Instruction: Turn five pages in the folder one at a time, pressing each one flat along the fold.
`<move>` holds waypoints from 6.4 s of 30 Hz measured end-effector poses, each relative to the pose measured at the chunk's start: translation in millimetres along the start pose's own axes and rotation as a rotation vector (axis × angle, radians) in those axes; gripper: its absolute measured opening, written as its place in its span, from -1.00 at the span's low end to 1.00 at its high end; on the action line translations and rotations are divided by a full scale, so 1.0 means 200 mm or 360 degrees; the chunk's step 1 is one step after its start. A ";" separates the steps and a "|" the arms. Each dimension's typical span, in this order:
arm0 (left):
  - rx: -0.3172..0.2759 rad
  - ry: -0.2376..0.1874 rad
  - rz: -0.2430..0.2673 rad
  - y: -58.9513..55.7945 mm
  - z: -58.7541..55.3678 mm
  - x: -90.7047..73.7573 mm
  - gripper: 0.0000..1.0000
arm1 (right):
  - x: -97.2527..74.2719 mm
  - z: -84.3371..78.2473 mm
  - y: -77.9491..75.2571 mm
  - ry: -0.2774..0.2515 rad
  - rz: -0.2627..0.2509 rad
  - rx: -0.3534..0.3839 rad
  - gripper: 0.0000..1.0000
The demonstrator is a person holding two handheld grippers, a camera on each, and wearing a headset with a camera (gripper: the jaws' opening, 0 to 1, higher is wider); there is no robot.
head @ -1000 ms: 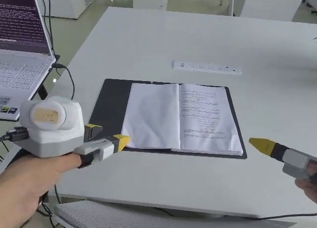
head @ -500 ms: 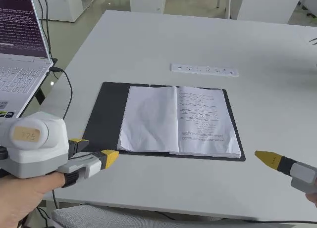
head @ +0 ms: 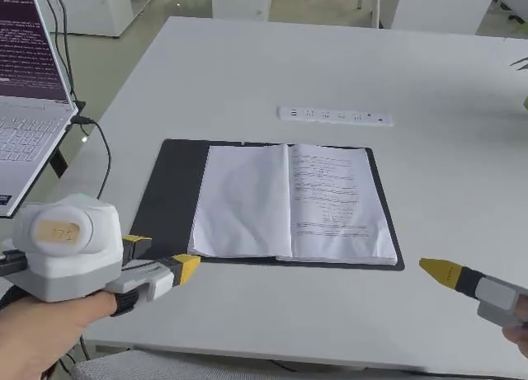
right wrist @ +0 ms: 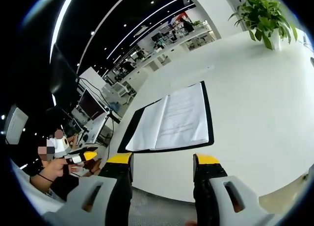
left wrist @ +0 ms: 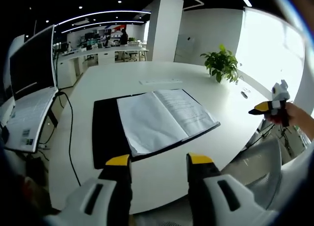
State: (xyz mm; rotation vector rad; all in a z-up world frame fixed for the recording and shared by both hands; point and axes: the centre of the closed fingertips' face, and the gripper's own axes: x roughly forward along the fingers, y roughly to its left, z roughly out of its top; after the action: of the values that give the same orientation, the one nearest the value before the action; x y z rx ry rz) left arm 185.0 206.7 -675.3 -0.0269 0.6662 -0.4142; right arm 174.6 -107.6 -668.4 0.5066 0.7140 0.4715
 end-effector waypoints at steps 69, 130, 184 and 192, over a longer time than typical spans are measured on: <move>0.0371 -0.0138 -0.0122 -0.74 0.01 1.31 0.06 | 0.50 0.06 -0.39 -0.0149 0.0025 0.0136 -0.32; 0.0192 -0.0051 -0.0154 -0.63 0.03 1.16 -0.69 | 0.64 0.14 -0.23 -0.0168 0.0107 0.0267 -1.00; -0.0188 -0.0362 0.0219 0.36 -0.01 0.01 -0.69 | 1.28 -0.25 0.93 0.0218 0.0559 0.0038 -1.00; -0.0238 -0.0325 0.0238 0.44 -0.11 -0.01 -0.68 | 1.47 -0.37 0.88 0.0331 0.0510 0.0050 -1.00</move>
State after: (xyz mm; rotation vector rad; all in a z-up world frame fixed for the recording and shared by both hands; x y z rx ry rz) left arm 201.3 290.1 -705.6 -0.1585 0.4926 -0.2131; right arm 277.5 215.2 -758.6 0.6110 0.8445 0.8226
